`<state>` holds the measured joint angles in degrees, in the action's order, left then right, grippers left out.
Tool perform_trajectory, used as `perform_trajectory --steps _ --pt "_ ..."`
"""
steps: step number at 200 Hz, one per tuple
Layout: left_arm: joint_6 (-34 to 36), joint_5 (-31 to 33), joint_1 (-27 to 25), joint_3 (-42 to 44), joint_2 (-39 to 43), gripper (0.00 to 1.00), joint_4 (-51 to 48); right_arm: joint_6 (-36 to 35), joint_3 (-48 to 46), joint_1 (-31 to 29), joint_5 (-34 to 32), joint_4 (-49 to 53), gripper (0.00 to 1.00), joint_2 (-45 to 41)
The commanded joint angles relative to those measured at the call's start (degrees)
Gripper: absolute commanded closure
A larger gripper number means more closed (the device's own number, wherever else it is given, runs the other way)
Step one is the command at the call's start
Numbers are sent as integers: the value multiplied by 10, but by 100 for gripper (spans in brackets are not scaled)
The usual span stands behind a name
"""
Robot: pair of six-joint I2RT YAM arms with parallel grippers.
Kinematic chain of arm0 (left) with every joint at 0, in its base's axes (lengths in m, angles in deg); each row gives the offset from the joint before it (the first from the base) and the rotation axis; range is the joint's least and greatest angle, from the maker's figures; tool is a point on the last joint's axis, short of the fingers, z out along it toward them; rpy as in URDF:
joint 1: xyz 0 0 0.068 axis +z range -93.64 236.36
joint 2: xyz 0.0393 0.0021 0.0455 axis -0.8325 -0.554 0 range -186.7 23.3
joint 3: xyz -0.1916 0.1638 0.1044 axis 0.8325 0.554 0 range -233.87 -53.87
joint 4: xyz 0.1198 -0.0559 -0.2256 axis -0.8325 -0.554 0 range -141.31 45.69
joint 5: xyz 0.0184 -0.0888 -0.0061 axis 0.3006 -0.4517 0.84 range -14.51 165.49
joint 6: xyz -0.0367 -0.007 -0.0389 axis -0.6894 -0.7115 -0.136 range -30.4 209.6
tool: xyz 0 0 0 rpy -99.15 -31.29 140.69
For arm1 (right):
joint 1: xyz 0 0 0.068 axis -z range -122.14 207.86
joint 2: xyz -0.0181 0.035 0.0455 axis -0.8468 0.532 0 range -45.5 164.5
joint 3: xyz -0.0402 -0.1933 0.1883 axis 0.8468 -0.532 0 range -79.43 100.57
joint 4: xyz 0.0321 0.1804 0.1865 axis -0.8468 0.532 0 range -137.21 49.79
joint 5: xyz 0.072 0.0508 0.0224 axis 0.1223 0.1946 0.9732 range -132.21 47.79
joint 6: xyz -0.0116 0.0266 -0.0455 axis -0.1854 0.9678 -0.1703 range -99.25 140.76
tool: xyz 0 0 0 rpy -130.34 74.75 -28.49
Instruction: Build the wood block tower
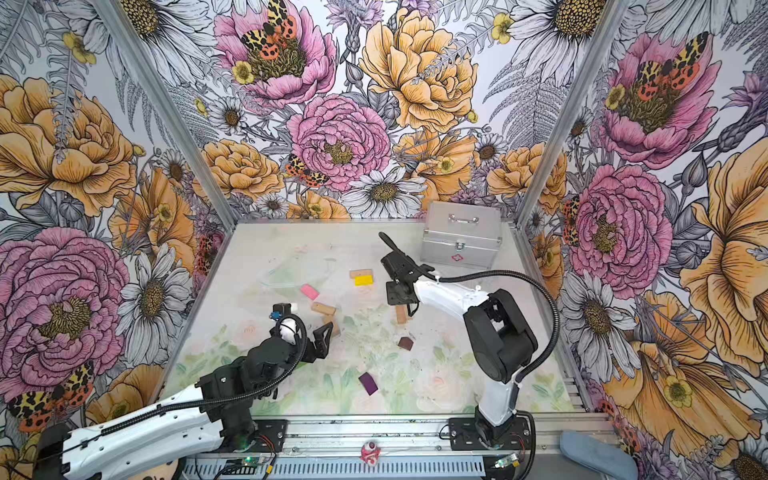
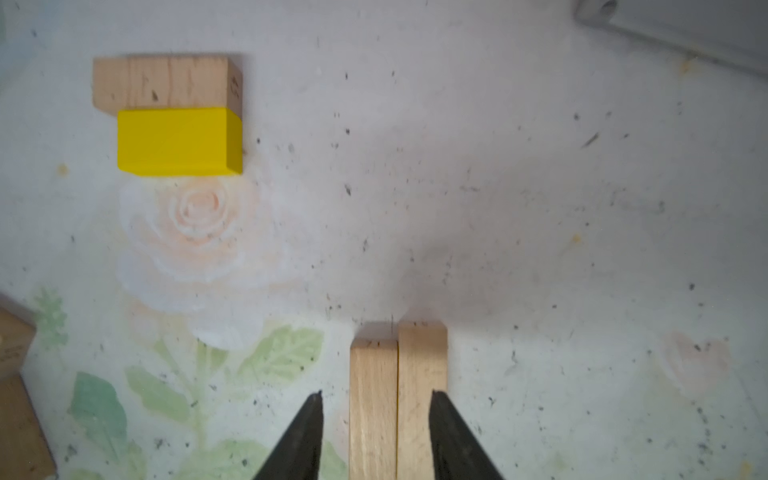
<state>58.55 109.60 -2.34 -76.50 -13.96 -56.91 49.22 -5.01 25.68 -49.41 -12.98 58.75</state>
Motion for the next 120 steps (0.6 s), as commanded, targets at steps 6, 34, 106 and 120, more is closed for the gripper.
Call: perform_trajectory --steps 6,34,106,120 --pt "15 8 6 -23 -5 1 6 -24 50 14 3 12 65 48" --pt "21 14 8 -28 -17 1 12 -33 83 35 15 14 79 86" --pt "30 -8 32 -32 -55 1 40 -44 104 56 38 18 83 130" --pt "31 -14 37 -32 -60 1 44 -44 102 56 41 18 85 134"
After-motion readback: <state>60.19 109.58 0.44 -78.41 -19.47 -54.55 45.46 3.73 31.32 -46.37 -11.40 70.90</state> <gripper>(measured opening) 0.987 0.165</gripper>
